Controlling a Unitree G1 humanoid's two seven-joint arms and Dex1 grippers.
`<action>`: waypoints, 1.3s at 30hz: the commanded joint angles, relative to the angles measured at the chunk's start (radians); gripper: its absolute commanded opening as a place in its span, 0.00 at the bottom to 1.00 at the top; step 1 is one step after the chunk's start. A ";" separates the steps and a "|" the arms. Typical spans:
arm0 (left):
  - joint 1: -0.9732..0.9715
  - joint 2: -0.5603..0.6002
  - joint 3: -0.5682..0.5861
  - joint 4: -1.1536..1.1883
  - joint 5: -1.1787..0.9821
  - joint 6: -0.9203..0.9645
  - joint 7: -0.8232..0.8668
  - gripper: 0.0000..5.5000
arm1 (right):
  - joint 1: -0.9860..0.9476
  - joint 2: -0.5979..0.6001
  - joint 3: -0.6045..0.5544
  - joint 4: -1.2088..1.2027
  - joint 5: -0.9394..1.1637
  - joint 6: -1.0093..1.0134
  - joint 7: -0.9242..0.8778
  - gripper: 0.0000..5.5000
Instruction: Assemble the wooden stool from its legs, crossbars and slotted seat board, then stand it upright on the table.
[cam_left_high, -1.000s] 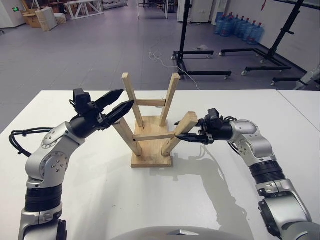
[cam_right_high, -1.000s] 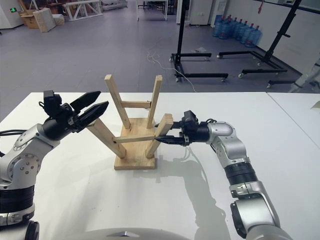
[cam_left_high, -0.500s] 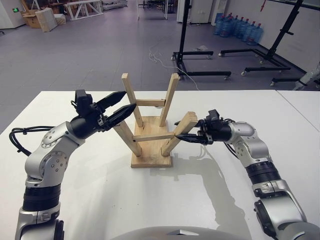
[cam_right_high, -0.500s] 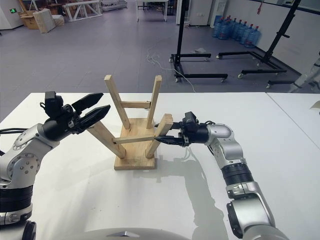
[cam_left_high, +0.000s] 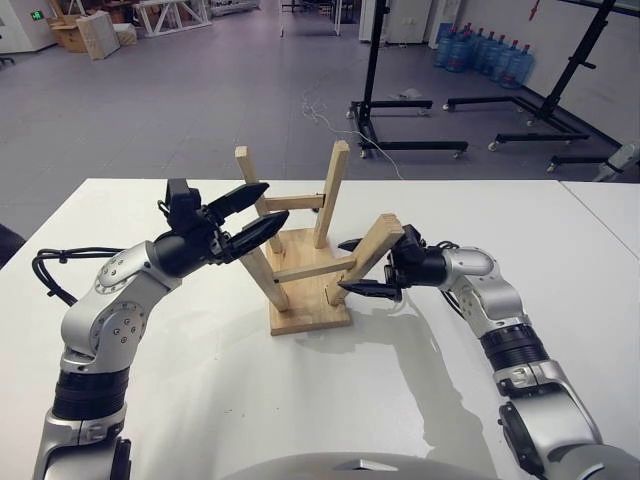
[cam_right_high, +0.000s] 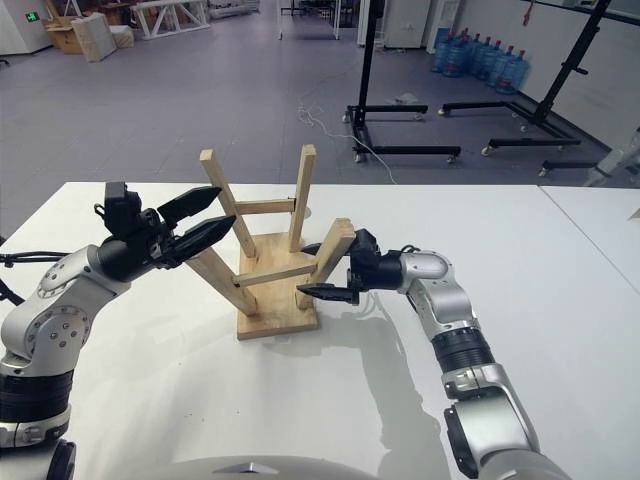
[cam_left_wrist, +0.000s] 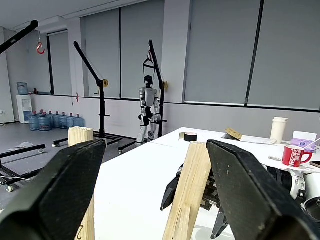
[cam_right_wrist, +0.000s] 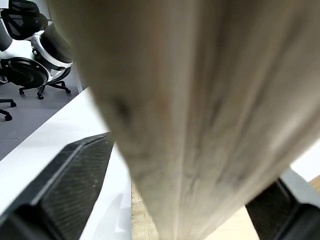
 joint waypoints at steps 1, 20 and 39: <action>-0.004 0.010 -0.002 0.000 0.002 0.063 0.031 0.66 | 0.043 -0.026 -0.033 -0.013 -0.023 -0.029 -0.032 0.84; -0.044 -0.051 -0.052 -0.057 0.046 0.143 0.201 0.66 | 0.197 0.006 -0.433 -0.535 0.429 0.241 -0.557 0.90; -0.008 -0.099 -0.090 -0.073 0.098 0.113 0.268 0.66 | 0.101 -0.132 0.123 -0.965 -0.425 0.410 -1.185 0.90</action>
